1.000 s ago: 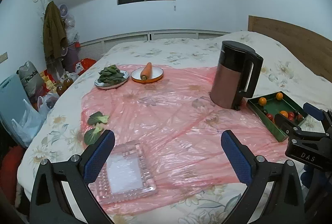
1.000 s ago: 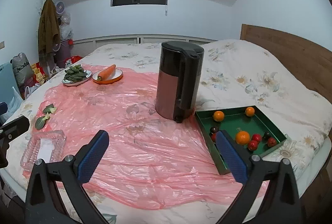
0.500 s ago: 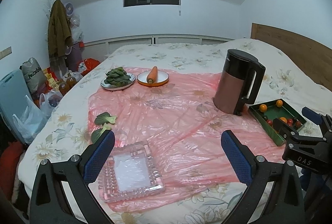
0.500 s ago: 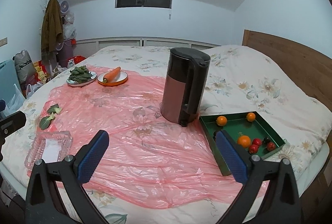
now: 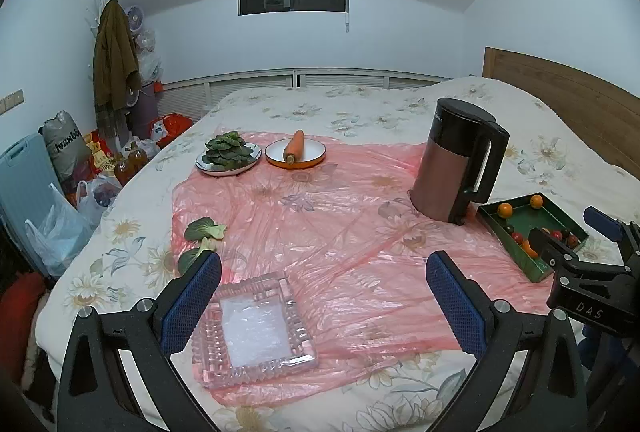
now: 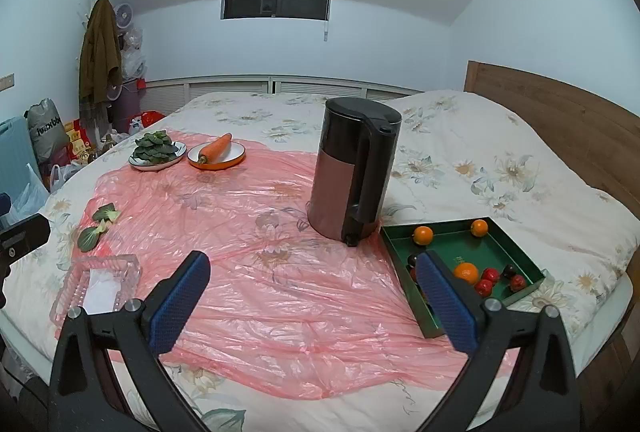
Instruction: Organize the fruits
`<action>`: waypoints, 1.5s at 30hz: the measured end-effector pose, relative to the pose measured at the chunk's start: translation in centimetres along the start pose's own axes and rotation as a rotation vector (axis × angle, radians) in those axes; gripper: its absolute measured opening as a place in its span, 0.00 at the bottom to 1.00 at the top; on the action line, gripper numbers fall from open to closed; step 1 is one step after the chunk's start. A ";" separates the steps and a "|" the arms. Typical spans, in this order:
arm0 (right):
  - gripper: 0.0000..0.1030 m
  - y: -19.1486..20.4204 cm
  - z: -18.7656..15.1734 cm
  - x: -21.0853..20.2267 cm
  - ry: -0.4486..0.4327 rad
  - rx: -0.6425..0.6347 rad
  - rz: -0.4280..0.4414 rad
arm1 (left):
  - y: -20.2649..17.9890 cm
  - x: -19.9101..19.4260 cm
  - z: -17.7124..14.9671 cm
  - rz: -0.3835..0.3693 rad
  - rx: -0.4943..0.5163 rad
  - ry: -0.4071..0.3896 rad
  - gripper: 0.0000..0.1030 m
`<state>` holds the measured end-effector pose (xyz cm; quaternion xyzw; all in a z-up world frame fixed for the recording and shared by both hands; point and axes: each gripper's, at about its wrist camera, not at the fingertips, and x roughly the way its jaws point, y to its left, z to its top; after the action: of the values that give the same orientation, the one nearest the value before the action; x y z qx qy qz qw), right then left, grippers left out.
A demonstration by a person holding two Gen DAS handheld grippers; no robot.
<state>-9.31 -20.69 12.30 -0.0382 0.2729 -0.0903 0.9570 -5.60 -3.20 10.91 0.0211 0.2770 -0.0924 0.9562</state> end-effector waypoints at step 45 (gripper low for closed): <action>1.00 0.3 -1.0 0.5 0.034 -0.018 -0.005 | 0.7 0.5 -1.2 -0.015 -0.016 0.031 0.98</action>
<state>-9.33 -20.56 11.16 -0.0457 0.2898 -0.0908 0.9517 -5.70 -2.44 9.67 0.0130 0.2929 -0.0970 0.9511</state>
